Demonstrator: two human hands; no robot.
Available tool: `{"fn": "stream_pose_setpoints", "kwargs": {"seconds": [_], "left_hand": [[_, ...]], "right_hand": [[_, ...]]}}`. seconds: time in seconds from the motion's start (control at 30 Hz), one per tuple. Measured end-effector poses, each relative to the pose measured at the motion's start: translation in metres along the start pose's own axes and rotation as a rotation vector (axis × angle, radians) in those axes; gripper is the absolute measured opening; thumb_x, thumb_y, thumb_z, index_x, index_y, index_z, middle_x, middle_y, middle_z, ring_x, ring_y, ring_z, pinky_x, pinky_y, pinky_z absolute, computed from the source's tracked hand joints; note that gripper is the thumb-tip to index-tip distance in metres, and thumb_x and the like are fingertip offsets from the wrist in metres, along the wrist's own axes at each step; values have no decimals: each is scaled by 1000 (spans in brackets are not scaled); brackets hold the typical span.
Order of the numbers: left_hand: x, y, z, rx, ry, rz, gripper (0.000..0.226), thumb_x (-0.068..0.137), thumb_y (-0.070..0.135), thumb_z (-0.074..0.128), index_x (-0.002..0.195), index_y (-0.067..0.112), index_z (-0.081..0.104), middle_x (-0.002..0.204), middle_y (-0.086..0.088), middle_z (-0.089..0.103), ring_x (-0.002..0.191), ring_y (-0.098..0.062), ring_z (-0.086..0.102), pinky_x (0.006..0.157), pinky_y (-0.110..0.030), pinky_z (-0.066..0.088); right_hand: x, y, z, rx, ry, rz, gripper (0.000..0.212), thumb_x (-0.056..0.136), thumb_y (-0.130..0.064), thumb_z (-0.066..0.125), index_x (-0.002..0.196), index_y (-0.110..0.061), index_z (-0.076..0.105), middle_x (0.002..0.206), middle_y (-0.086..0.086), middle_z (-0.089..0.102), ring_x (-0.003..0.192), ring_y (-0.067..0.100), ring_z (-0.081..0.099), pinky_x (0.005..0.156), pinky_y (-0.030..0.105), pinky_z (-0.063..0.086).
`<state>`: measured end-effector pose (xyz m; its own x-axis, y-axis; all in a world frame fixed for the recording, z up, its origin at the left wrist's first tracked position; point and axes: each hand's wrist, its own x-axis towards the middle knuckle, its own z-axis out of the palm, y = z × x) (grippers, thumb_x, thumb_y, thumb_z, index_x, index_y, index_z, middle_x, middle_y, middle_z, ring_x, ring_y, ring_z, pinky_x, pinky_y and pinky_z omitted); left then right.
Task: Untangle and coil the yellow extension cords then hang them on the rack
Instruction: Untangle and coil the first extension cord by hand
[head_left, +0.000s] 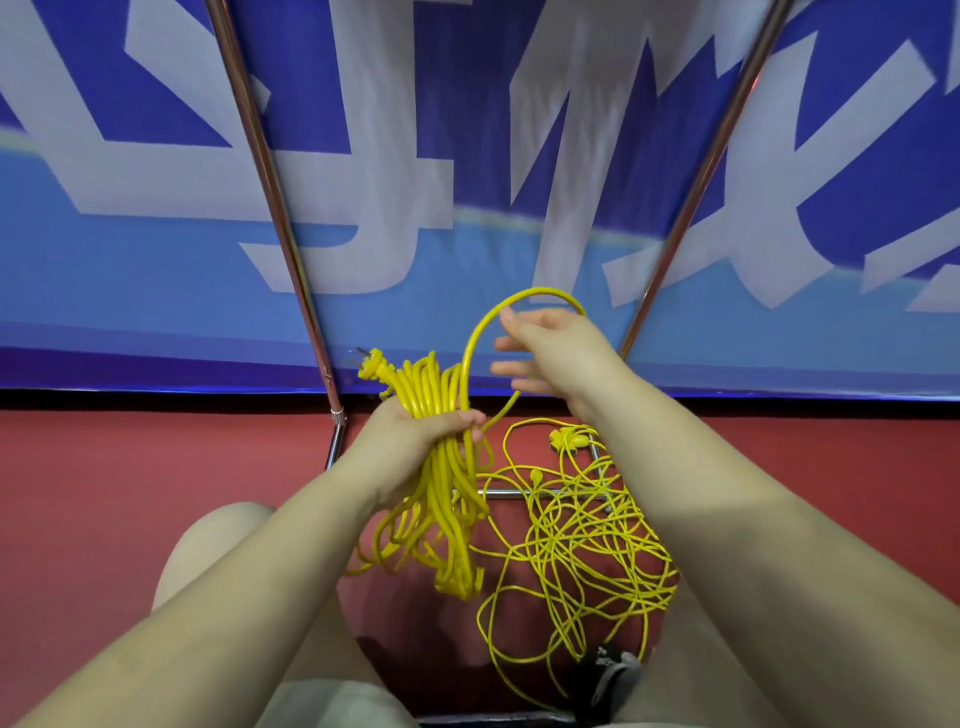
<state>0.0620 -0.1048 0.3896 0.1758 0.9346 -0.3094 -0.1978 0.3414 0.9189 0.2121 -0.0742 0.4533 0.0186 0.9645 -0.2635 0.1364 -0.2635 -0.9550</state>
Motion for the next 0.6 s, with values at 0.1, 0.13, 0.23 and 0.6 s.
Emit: {"fn": "stream_pose_setpoints", "kwargs": {"seconds": [0.1, 0.13, 0.23, 0.6], "left_hand": [[2, -2, -9, -98, 44, -34, 16, 87, 0, 58, 75, 1, 69, 65, -11, 69, 56, -20, 66, 58, -34, 57], [3, -2, -11, -123, 50, -47, 22, 87, 2, 57, 70, 3, 72, 63, -11, 68, 55, -19, 66, 57, -34, 57], [3, -3, -13, -163, 49, -65, 26, 89, 4, 55, 68, 5, 72, 61, -11, 67, 54, -18, 66, 55, -34, 57], [11, 6, -19, -147, 29, -71, 14, 92, 7, 53, 87, -1, 63, 64, -5, 68, 55, -14, 65, 55, -28, 55]], "right_hand": [[-14, 44, 3, -196, -50, -16, 13, 93, -30, 54, 88, -18, 56, 87, 1, 64, 64, 10, 61, 65, 25, 46], [-19, 60, 5, -250, -82, -38, 12, 91, -28, 57, 84, -19, 58, 83, 0, 64, 63, 8, 60, 65, 22, 46], [-31, 98, 16, -292, -217, -96, 8, 89, -19, 61, 84, -24, 58, 70, -7, 56, 56, -5, 48, 59, 11, 39], [-31, 102, 4, -396, -221, -329, 24, 92, -28, 56, 68, -26, 52, 62, -9, 45, 57, 5, 37, 57, 21, 34]]}}
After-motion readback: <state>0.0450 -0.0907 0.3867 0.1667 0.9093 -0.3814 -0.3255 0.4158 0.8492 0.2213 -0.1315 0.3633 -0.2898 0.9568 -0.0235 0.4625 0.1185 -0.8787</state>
